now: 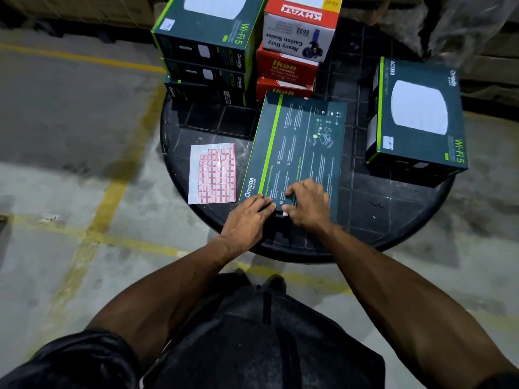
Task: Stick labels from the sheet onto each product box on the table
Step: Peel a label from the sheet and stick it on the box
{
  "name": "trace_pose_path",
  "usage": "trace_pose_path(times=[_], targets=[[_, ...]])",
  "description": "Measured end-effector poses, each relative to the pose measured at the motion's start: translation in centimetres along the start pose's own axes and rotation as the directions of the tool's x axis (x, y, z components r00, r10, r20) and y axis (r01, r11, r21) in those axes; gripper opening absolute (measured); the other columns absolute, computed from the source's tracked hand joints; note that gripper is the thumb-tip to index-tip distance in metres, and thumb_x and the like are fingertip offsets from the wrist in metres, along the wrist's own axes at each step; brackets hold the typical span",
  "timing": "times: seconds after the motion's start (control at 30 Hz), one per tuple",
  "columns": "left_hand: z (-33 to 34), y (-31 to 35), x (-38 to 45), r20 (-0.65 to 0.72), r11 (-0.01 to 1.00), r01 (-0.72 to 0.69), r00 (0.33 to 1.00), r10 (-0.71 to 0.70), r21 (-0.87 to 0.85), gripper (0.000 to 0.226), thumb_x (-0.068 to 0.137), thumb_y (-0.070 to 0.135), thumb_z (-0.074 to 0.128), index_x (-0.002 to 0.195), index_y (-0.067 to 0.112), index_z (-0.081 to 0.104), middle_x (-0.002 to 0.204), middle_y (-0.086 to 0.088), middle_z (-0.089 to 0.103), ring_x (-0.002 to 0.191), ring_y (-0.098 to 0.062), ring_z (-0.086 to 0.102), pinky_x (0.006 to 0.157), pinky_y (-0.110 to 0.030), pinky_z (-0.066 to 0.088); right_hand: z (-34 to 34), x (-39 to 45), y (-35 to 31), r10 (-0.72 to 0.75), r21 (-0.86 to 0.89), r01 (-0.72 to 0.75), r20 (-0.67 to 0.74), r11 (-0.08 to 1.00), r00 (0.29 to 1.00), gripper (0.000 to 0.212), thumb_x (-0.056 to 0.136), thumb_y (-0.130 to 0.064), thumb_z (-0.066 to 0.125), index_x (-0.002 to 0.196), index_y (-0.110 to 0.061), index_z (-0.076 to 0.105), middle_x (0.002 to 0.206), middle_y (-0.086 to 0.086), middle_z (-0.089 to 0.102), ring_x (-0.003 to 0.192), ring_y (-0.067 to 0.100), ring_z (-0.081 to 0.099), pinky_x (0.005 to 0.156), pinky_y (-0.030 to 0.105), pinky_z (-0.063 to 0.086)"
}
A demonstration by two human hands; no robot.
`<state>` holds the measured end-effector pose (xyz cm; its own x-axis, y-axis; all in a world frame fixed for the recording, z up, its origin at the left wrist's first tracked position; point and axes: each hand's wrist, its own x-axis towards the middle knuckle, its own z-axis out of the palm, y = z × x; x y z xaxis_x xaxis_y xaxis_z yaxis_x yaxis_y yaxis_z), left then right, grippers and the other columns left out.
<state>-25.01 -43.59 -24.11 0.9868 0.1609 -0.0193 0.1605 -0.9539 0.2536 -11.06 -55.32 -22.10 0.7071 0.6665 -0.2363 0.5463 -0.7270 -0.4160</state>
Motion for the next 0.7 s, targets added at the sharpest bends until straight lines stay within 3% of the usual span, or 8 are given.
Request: trace_pose_path(times=[0.3, 0.43, 0.57, 0.7], targets=[[-0.7, 0.2, -0.1, 0.015, 1.0, -0.011, 1.0, 0.011, 0.012, 0.055, 0.075, 0.006, 0.066, 0.13, 0.01, 0.061, 0.129, -0.007, 0.06, 0.123, -0.027, 0.049, 0.102, -0.033, 0.043, -0.9, -0.4, 2.0, -0.089, 0.135, 0.083, 0.043, 0.987, 0.995, 0.023, 0.089, -0.024, 0.067, 0.112, -0.02, 0.065, 0.115, 0.002, 0.05, 0.116, 0.021, 0.041, 0.098, 0.032, 0.033], [-1.2, -0.2, 0.1, -0.011, 0.998, -0.047, 0.999, 0.047, -0.033, 0.048, 0.076, 0.003, 0.064, 0.123, 0.008, 0.065, 0.124, -0.009, 0.062, 0.116, -0.029, 0.054, 0.095, -0.035, 0.049, -0.4, -2.1, 3.0, -0.268, -0.036, 0.267, -0.041, 0.963, 0.962, 0.032, 0.088, -0.026, 0.069, 0.116, -0.012, 0.065, 0.118, 0.005, 0.052, 0.112, 0.024, 0.047, 0.095, 0.034, 0.04], [-1.4, -0.6, 0.7, -0.067, 0.998, -0.052, 0.997, 0.049, -0.047, 0.034, 0.086, 0.007, 0.05, 0.115, 0.005, 0.068, 0.118, -0.011, 0.063, 0.11, -0.031, 0.055, 0.091, -0.038, 0.05, 0.2, -3.4, 3.1, -0.356, -0.161, 0.342, -0.065, 0.926, 0.932, 0.029, 0.089, -0.019, 0.067, 0.116, -0.009, 0.065, 0.12, 0.008, 0.054, 0.109, 0.028, 0.05, 0.087, 0.041, 0.051], [-1.0, -0.5, 0.5, -0.035, 0.987, -0.155, 0.987, 0.156, 0.041, 0.048, 0.088, 0.019, 0.033, 0.118, 0.006, 0.067, 0.116, -0.01, 0.064, 0.104, -0.029, 0.055, 0.088, -0.038, 0.05, 1.4, -4.5, 4.1, -0.433, -0.273, 0.383, -0.152, 0.882, 0.889, 0.037, 0.082, -0.011, 0.072, 0.118, -0.007, 0.064, 0.114, 0.014, 0.058, 0.102, 0.033, 0.055, 0.075, 0.039, 0.056]])
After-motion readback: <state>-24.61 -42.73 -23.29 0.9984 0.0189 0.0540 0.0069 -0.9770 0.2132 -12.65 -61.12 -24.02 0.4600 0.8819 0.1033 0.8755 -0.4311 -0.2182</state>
